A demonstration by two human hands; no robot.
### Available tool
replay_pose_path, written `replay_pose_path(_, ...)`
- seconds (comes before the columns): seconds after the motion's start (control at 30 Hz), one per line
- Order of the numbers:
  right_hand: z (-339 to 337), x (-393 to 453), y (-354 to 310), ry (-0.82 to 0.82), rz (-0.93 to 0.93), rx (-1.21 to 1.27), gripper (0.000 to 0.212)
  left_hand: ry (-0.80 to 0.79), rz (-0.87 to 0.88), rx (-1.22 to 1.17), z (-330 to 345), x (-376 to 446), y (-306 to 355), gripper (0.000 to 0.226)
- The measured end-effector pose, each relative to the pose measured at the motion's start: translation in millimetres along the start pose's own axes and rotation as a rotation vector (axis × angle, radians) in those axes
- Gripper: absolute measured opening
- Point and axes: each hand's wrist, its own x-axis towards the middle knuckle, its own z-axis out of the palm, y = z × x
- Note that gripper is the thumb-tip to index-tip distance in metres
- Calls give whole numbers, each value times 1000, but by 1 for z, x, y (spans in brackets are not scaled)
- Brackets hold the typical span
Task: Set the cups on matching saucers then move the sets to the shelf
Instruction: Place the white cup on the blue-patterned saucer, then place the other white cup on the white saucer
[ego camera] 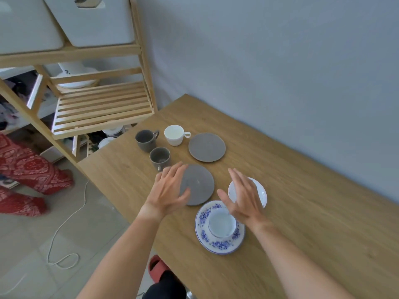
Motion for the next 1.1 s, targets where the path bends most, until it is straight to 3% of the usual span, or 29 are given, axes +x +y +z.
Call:
replay_pose_path(0.23, 22, 81, -29, -62, -41, -134, 84, 13, -58, 145, -18, 94, -28, 71)
replay_pose_path(0.47, 52, 122, -31, -169, 0, -253, 78, -75, -167, 293, -4, 176, -56, 72)
replay_pose_path(0.63, 61, 129, -22, -223, 98, -288, 78, -143, -277, 346, 12, 206, -69, 98)
replay_pose_path(0.73, 63, 125, -16, -286, 150, -329, 80, -162, -328, 337, 20, 214, -70, 94)
replay_pose_path(0.9, 58, 114, -3, -252, 239, -291, 80, -124, -380, 182, 17, 224, -62, 80)
replay_pose_path(1.1, 33, 82, 23, -175, 413, -195, 70, 75, -259, 113, 11, 213, -41, 77)
